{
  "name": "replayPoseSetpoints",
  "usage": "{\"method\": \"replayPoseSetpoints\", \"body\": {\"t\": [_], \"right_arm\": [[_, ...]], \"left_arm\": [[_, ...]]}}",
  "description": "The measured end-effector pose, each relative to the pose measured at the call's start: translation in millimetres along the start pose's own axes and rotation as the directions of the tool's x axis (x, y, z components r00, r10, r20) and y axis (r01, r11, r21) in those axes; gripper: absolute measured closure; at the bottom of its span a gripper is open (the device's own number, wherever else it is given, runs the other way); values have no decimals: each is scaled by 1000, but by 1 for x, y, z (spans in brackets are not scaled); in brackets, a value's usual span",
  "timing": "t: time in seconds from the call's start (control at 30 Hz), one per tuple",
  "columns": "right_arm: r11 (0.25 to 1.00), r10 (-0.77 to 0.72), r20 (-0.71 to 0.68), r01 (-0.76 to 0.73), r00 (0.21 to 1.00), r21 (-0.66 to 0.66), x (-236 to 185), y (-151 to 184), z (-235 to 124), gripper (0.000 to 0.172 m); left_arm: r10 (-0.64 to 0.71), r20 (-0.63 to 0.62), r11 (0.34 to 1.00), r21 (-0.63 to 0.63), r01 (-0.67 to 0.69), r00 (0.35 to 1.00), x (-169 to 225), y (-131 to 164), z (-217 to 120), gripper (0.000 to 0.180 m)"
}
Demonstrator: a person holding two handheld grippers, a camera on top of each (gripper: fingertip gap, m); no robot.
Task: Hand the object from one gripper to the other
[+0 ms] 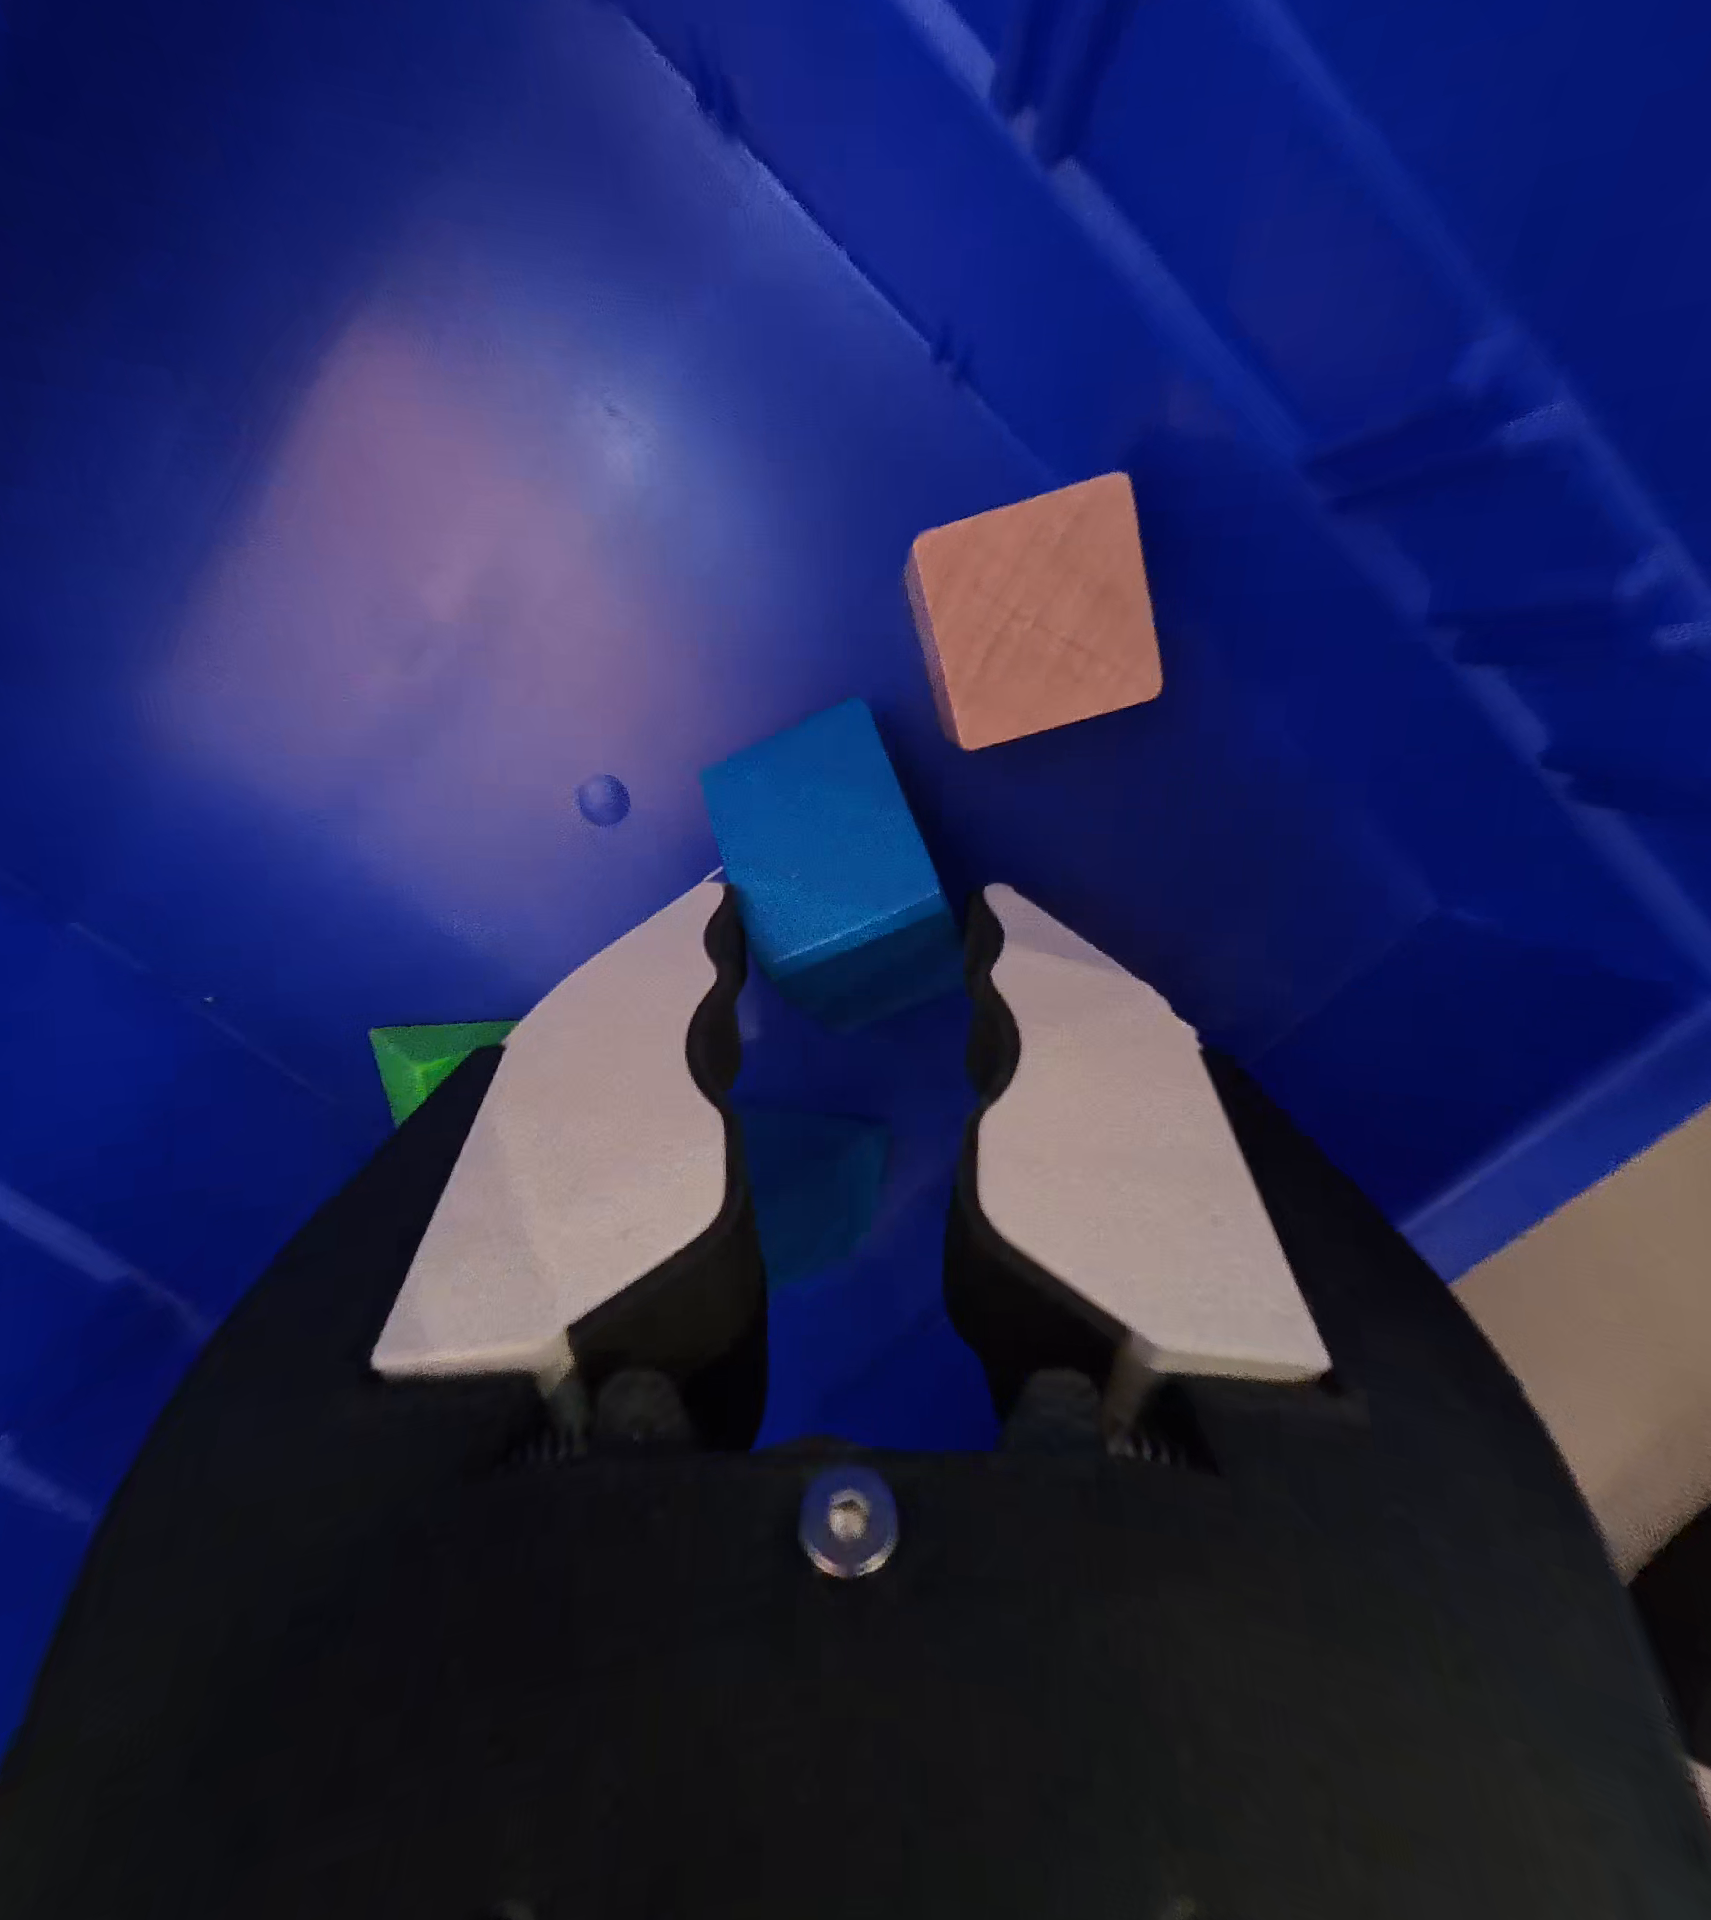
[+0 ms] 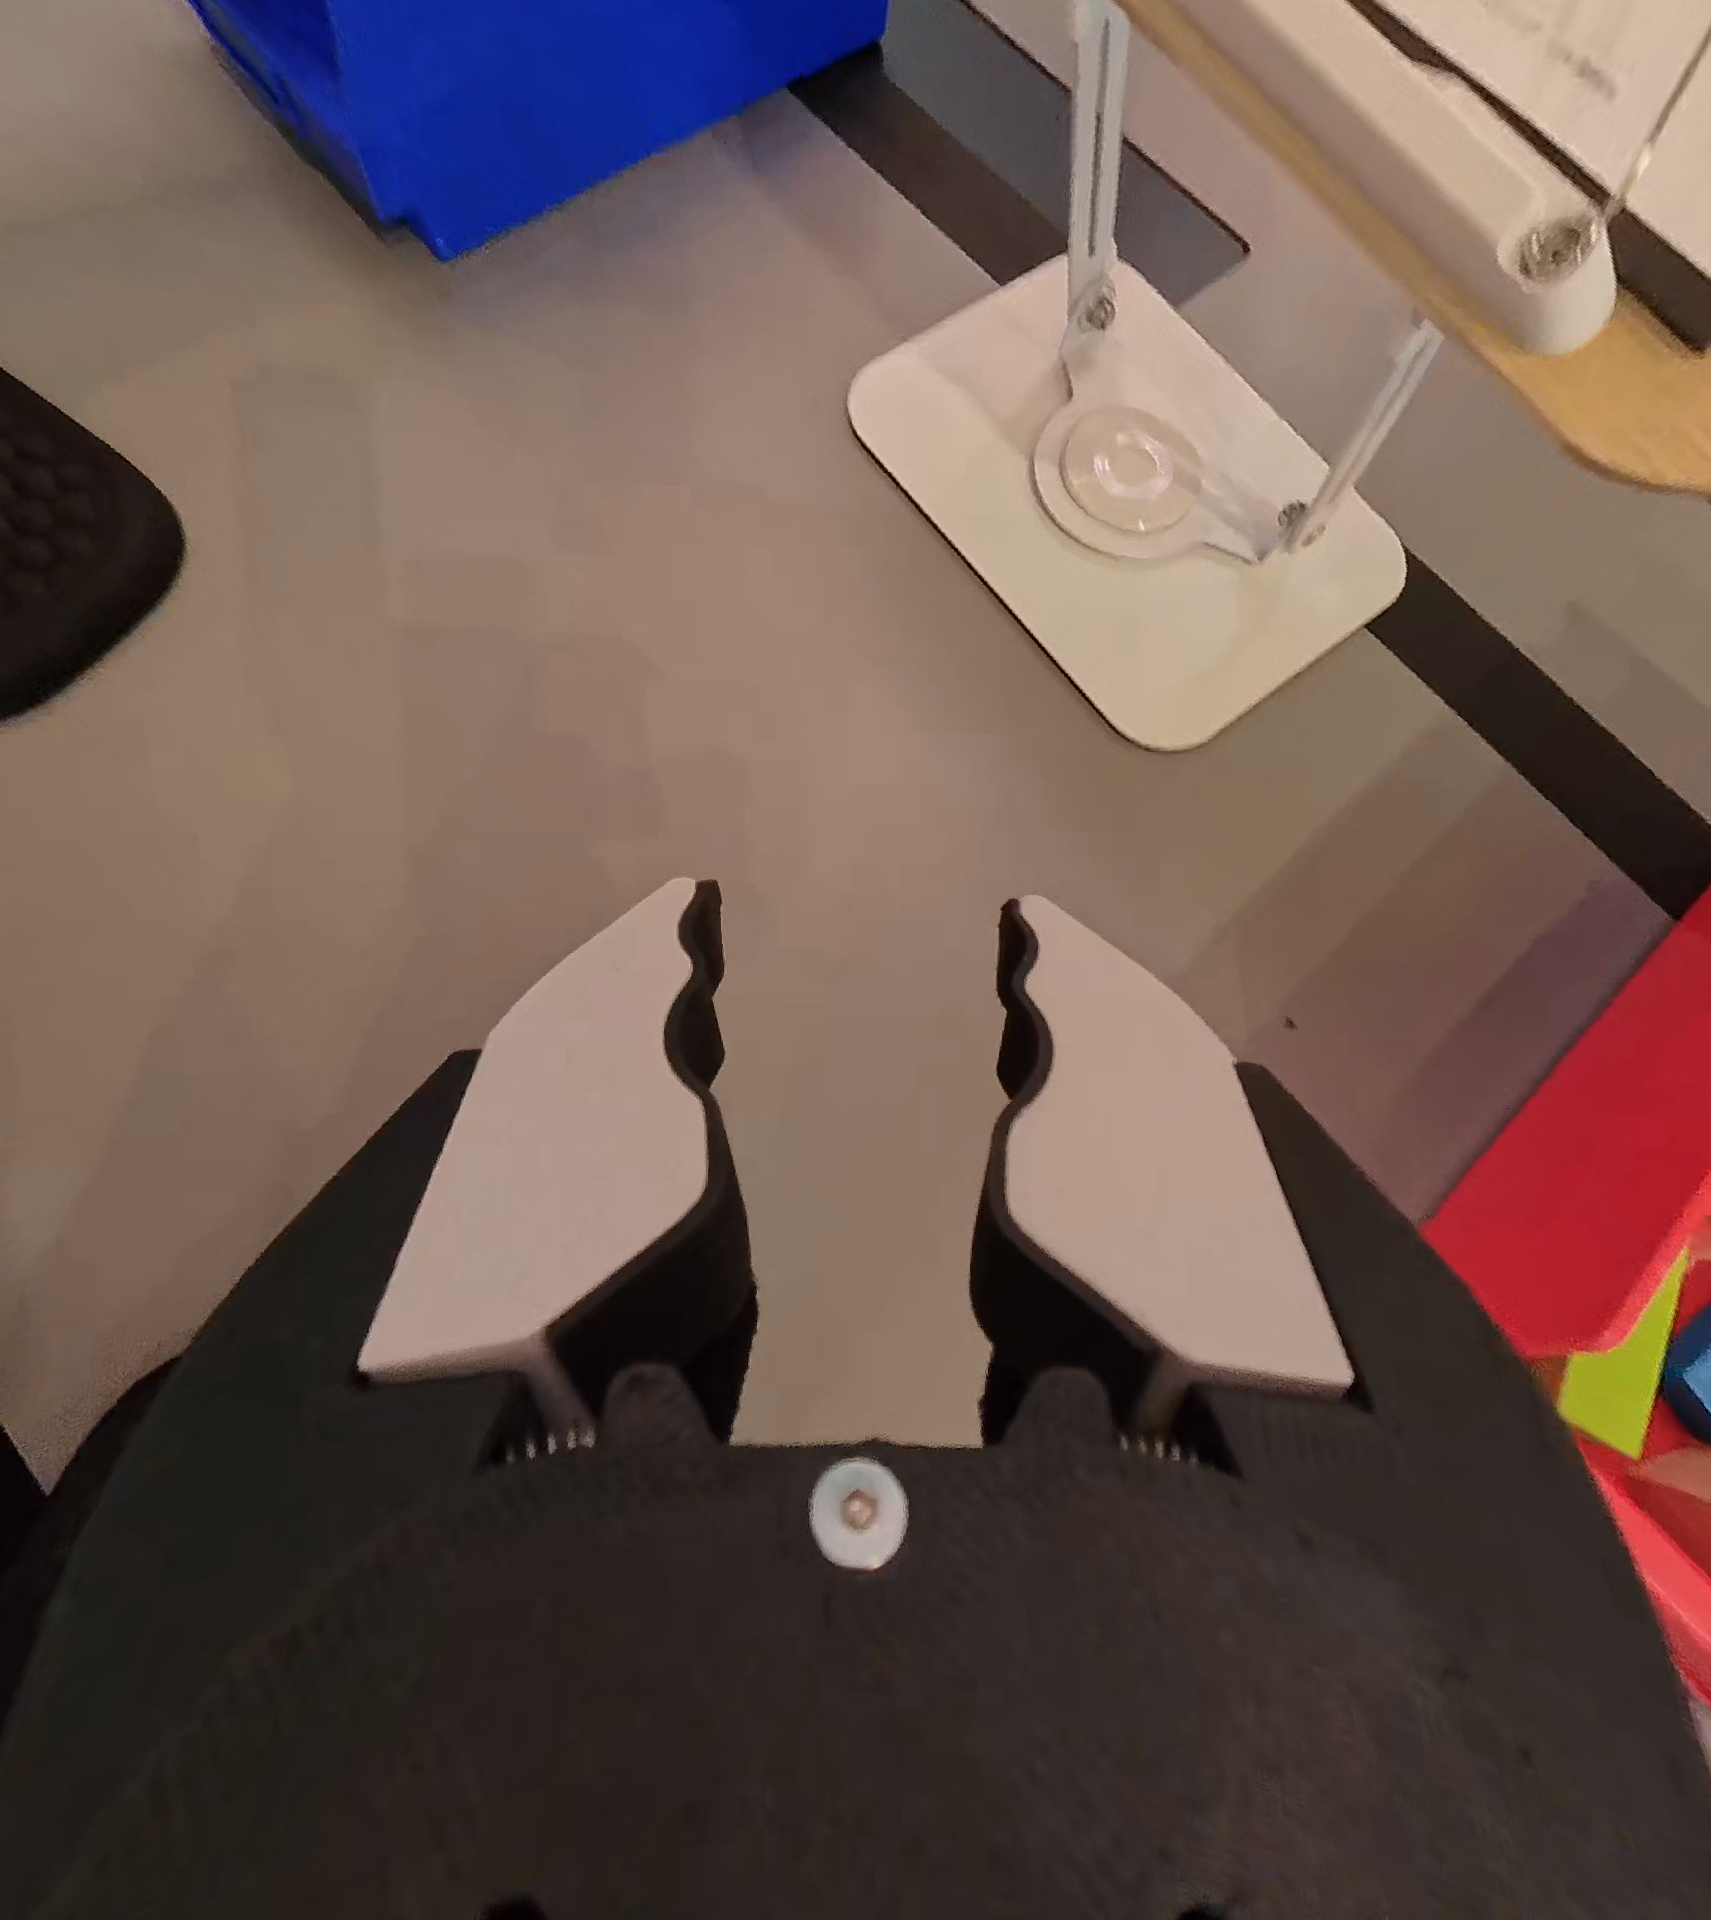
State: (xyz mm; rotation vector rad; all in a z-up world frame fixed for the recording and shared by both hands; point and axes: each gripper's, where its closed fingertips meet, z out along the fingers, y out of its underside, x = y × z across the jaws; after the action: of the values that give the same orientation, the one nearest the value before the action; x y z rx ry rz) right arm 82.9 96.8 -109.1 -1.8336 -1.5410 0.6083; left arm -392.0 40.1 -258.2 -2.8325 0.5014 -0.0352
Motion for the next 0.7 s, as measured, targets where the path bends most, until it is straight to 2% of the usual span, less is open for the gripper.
{"method": "replayPoseSetpoints", "body": {"t": [0.1, 0.17, 0.27, 0.33, 0.4, 0.43, 0.53, 0.63, 0.7], "right_arm": [[994, -28, 62, 21, 998, 105, -18, -26, 5, 119], [980, -48, 131, 21, 990, 197, -36, -51, 9, 118], [936, -89, 251, -6, 964, 353, -66, -96, 16, 114], [904, -123, 334, -33, 934, 426, -86, -124, 24, 112], [878, -181, 378, -24, 908, 478, -101, -147, 33, 113], [868, -213, 388, -9, 897, 496, -107, -156, 38, 112], [857, -319, 387, 89, 865, 507, -124, -174, 51, 112], [848, -434, 359, 240, 826, 472, -138, -178, 60, 114], [841, -476, 366, 291, 800, 456, -144, -179, 63, 114]], "left_arm": [[-25, 3, 989, 149, 25, 1000, 0, -8, -24, 139], [-10, -34, 956, 292, 20, 999, 12, -19, -49, 140], [85, -87, 862, 506, -30, 993, 50, -42, -96, 140], [225, -106, 752, 650, -104, 968, 93, -60, -133, 140], [352, -80, 664, 724, -189, 932, 136, -72, -161, 140], [407, -53, 627, 742, -236, 912, 156, -77, -171, 141], [540, 9, 591, 708, -387, 842, 205, -84, -181, 141], [656, 49, 561, 637, -529, 753, 243, -88, -180, 141], [706, 85, 519, 614, -595, 703, 260, -93, -182, 140]]}}
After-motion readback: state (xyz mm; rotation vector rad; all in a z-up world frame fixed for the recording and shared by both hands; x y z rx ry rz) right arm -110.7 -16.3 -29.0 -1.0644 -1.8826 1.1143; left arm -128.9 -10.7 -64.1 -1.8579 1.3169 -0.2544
